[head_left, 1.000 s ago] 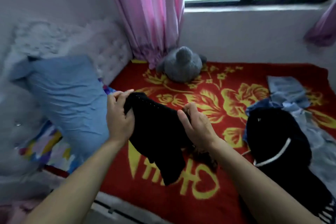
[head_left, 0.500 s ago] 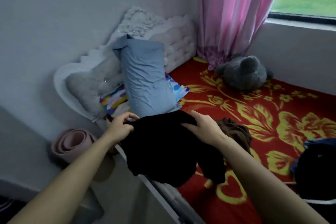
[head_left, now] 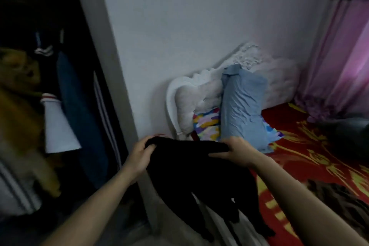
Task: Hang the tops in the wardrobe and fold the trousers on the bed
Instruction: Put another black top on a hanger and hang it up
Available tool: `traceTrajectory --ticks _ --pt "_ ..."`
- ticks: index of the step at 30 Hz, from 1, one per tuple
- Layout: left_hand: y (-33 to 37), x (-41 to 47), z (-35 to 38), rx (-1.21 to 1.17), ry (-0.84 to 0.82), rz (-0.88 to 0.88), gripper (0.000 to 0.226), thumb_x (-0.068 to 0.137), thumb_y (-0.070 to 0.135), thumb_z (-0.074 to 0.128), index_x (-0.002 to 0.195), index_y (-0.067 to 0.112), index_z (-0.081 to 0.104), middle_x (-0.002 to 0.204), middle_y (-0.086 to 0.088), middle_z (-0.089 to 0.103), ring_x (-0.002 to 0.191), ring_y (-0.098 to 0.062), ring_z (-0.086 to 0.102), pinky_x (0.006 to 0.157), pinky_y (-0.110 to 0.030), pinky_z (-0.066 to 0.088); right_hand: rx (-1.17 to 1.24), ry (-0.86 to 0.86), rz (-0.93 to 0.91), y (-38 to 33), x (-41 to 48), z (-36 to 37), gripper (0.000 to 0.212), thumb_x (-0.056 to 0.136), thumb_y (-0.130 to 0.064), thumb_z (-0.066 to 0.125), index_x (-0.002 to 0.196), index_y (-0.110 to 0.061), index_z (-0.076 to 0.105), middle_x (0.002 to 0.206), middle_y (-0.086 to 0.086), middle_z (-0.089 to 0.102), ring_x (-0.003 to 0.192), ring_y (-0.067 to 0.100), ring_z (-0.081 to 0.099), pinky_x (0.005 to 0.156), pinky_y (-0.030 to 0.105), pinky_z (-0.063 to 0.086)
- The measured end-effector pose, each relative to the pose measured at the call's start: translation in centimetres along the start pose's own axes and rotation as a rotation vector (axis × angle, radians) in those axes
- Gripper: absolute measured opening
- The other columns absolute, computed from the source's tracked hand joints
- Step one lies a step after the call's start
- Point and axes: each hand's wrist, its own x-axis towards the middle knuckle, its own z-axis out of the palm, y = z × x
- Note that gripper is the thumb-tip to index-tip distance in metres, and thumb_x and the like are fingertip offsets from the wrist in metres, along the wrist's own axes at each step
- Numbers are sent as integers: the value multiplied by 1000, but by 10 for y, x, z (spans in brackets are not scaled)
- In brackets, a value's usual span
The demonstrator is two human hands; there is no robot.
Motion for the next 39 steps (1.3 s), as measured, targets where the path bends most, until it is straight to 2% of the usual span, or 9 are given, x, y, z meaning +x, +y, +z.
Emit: traceTrajectory --ticks 3,7,10,14,20,26,29,35,39 --pt "-10 -18 -93 126 -24 -40 41 99 8 48 121 38 65 119 15 66 112 -2 60 98 -23 44 -22 -15 -64 -72 47 38 52 76 -81 51 73 -29 54 72 -6 61 78 18 65 64 34 46" --pt "-27 -51 -195 347 151 -61 43 96 9 53 95 49 68 109 6 61 104 -3 57 95 -18 41 201 -31 -235 -189 97 66 28 86 -57 66 71 -35 56 68 -10 62 72 10 65 63 30 45" --pt "-46 -75 -248 415 223 -72 24 94 13 57 113 25 64 117 4 57 114 -9 55 103 -20 38 409 -132 -339 -268 128 86 32 84 -51 73 76 -21 65 71 0 69 68 15 68 64 37 52" --pt "-49 -100 -280 266 187 -124 31 98 11 56 121 32 60 116 20 66 107 3 62 87 -11 46 483 -325 -492 -346 157 108 25 85 -42 75 82 -19 67 75 -5 68 71 10 67 64 31 51" --pt "-43 -97 -342 133 598 -201 44 93 -6 44 70 25 65 62 6 58 60 -8 54 54 -21 38 420 -486 -612 -385 215 131 21 83 -38 79 96 -24 69 94 -4 72 87 9 69 76 30 57" --pt "-10 -69 -383 -133 738 -252 19 90 21 48 77 11 57 70 -5 56 66 -20 54 57 -24 39 408 -387 -739 -425 263 146 37 80 -60 72 82 -24 62 78 -3 65 73 12 63 64 34 49" --pt "0 -49 -410 -11 715 -257 44 90 43 65 91 0 68 81 -12 70 74 -23 66 64 -25 49 521 -356 -785 -452 281 146 33 81 -59 72 85 -29 59 78 -7 65 73 7 64 63 29 49" --pt "-1 -15 -438 97 840 -218 23 80 -4 65 74 13 50 58 3 51 53 -10 52 47 -17 40 845 -461 -726 -486 307 143 23 97 -42 59 97 -20 68 87 -5 69 84 8 63 83 37 51" --pt "-9 -7 -452 23 791 -180 26 69 3 63 84 15 46 56 8 48 50 -6 48 46 -16 40 749 -382 -768 -493 325 151 14 99 -32 59 99 -21 67 93 1 70 88 9 64 83 38 51"
